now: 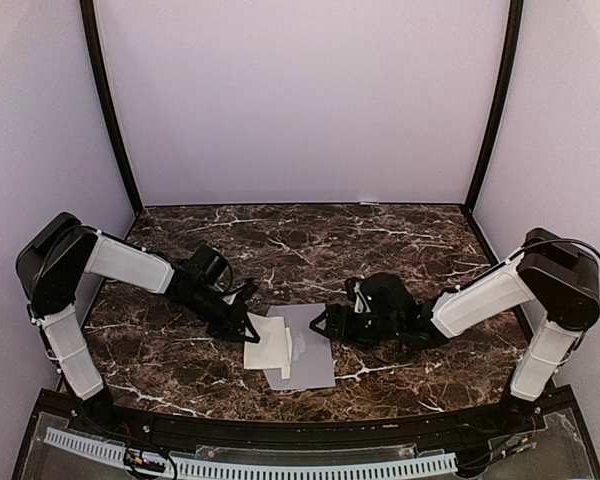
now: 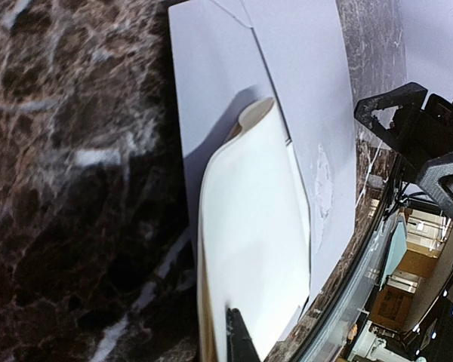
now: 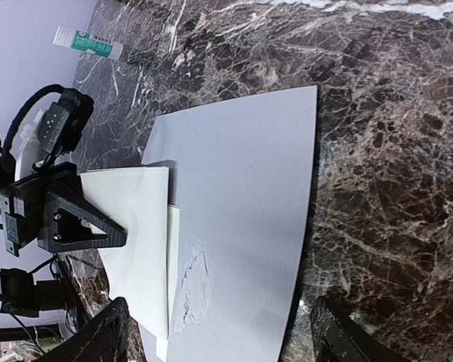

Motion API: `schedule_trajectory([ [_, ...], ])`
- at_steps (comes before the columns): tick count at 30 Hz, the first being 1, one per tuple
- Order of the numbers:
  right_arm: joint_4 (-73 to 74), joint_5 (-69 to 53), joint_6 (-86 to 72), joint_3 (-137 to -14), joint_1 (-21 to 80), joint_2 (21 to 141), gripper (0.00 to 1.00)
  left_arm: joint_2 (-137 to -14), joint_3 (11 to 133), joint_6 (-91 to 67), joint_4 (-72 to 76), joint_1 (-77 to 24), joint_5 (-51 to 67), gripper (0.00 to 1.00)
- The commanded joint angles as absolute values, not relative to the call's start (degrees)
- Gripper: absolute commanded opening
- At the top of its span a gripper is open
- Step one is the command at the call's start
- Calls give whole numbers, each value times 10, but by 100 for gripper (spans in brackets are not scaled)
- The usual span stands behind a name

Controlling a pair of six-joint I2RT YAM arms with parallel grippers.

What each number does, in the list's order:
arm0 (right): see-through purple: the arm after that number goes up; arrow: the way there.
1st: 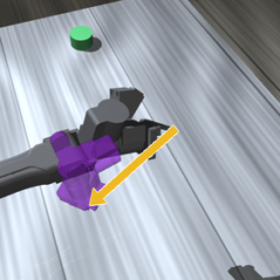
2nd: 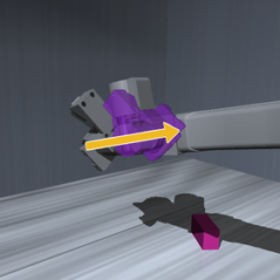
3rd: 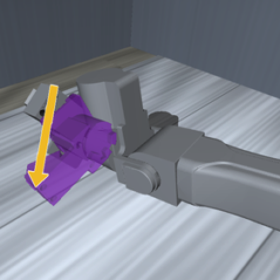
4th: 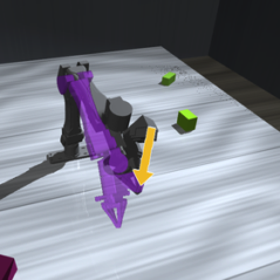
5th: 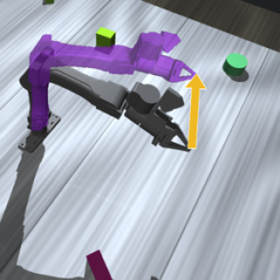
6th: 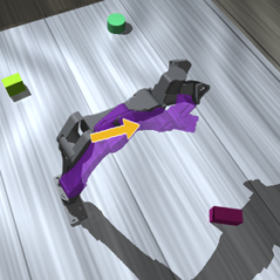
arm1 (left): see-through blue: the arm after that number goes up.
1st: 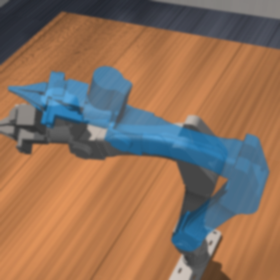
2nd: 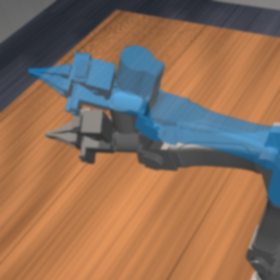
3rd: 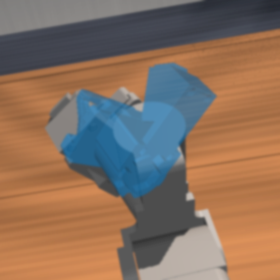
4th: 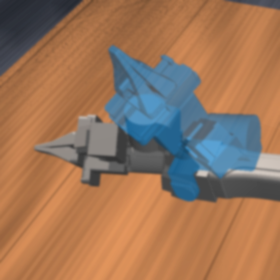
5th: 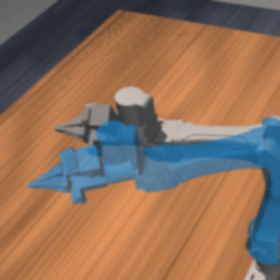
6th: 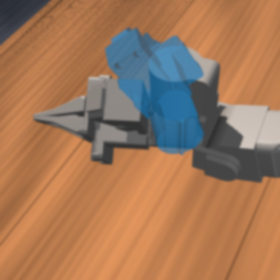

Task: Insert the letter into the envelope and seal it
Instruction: Place the letter in the envelope.

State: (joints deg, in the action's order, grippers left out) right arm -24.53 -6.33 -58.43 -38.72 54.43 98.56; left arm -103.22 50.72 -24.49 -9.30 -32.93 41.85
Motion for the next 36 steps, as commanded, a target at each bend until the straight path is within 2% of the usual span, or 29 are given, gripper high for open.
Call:
schedule_trajectory([
  [1,-284,-81,-594,-400,550,1000,79,-1035,490,-251,-96,-326,398,0],
  [22,-308,-102,-598,-407,555,1025,77,-1080,550,-260,-100,-325,461,0],
  [26,-331,-112,-603,-403,555,1034,65,-1091,561,-254,-104,-325,479,0],
  [33,-381,-117,-613,-385,555,1027,51,-1098,562,-244,-117,-325,472,0],
  [36,-406,-122,-623,-374,554,1025,35,-1100,557,-246,-116,-325,470,0],
])
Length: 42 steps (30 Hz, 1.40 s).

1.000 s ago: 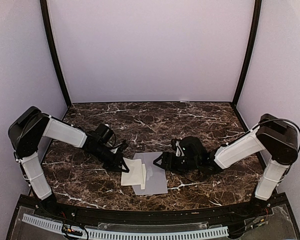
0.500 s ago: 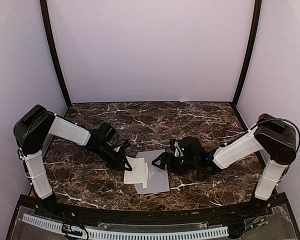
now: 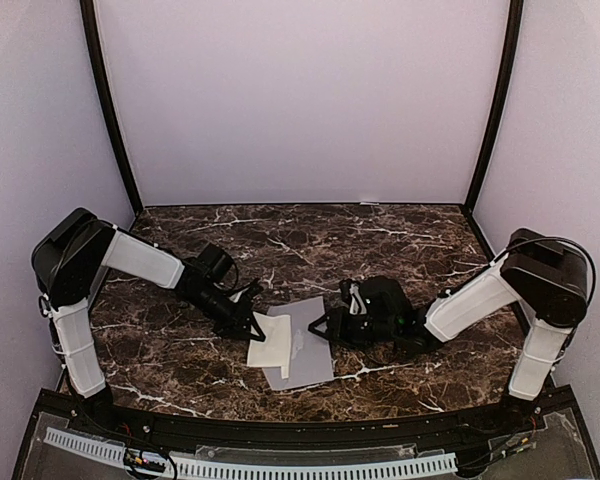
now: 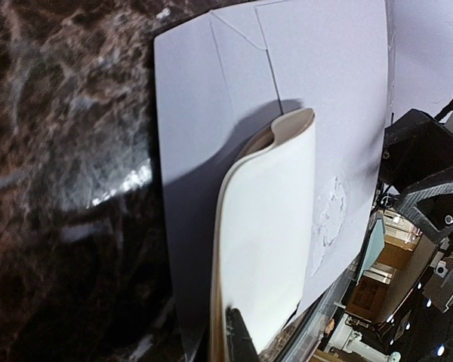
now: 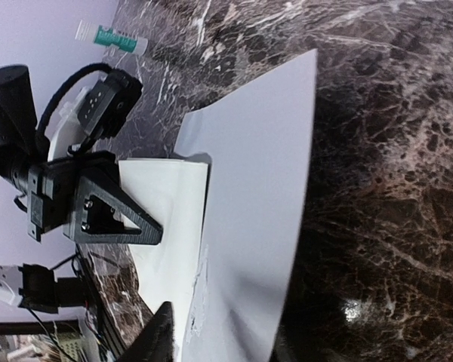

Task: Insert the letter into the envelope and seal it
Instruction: Place the letter in the envelope.

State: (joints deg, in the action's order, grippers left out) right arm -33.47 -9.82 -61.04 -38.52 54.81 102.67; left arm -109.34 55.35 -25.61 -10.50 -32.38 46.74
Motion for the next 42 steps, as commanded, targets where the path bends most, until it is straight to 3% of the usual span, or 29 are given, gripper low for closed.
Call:
schedule_trajectory([
  [1,-412,-123,-626,-371,554,1026,29,-1100,556,-247,-114,-325,470,0],
  [9,-411,-114,-642,-361,551,1023,0,-1097,553,-254,-111,-325,469,0],
  [26,-396,-104,-640,-362,549,1018,0,-1040,458,-354,-28,-326,489,0],
  [42,-400,-121,-615,-374,554,1018,0,-1072,501,-334,-45,-325,522,0],
])
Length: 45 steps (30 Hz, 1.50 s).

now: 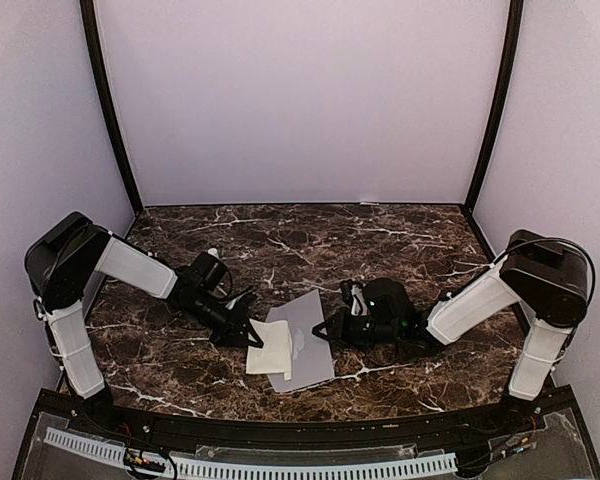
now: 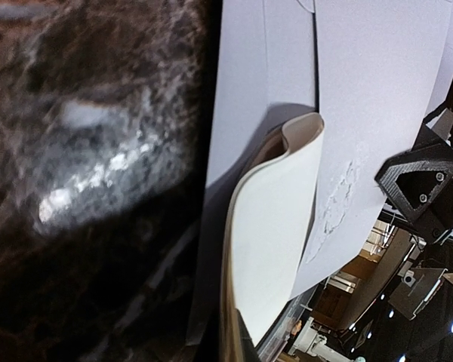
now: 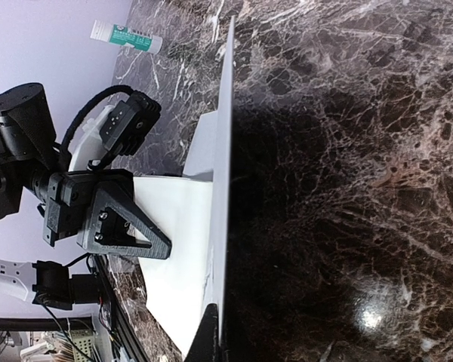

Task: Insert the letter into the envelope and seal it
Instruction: Place the letter in the envelope.

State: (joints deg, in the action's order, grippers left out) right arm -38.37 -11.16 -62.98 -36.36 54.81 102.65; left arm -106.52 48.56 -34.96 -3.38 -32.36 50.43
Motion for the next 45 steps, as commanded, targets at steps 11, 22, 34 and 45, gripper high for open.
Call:
schedule_trajectory([
  [11,-408,-126,-610,-375,559,1020,0,-1080,503,-336,-19,-326,538,0],
  [22,-408,-125,-614,-376,561,1021,0,-1091,514,-343,-2,-334,539,0],
  [34,-406,-106,-626,-362,561,1009,0,-1082,492,-377,47,-336,539,0],
  [45,-429,-103,-639,-359,561,991,0,-1063,459,-482,195,-355,526,0],
])
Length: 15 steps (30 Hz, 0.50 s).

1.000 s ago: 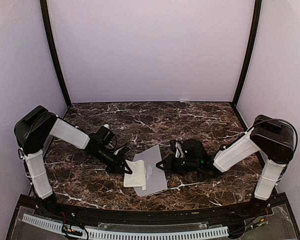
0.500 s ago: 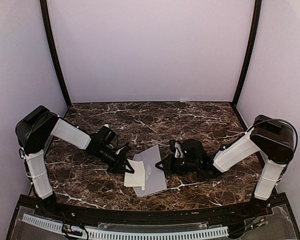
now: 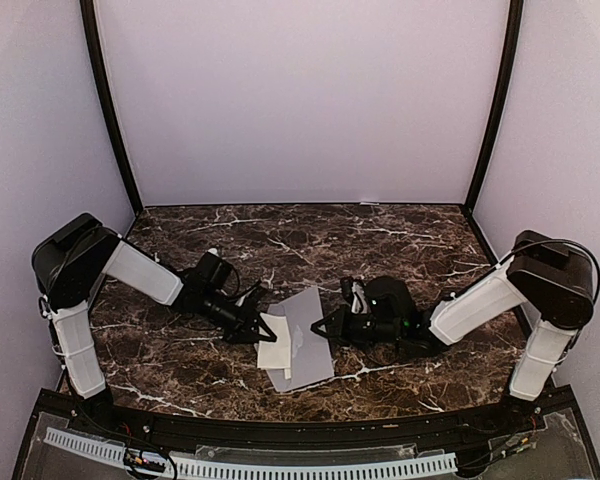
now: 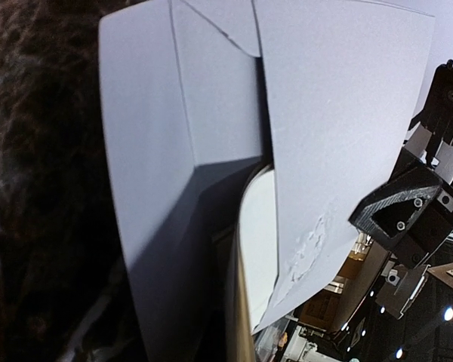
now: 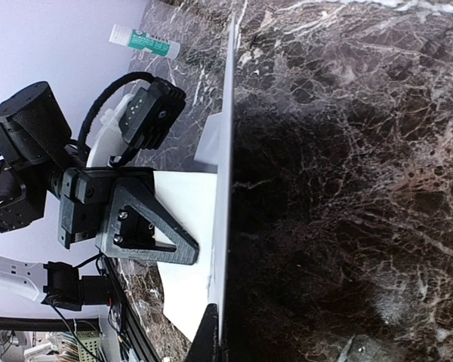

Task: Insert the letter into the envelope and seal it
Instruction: Place the letter in the envelope.

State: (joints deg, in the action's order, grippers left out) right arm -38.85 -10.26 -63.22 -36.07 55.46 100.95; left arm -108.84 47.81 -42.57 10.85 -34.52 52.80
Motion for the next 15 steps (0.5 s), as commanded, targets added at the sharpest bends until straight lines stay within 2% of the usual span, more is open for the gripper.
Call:
schedule_trajectory([
  [1,-431,-106,-637,-361,561,992,0,-1063,458,-489,216,-358,523,0],
  [8,-438,-115,-644,-369,561,1011,0,-1078,455,-570,355,-381,514,0],
  [15,-424,-94,-650,-355,562,995,0,-1089,458,-559,344,-394,497,0],
])
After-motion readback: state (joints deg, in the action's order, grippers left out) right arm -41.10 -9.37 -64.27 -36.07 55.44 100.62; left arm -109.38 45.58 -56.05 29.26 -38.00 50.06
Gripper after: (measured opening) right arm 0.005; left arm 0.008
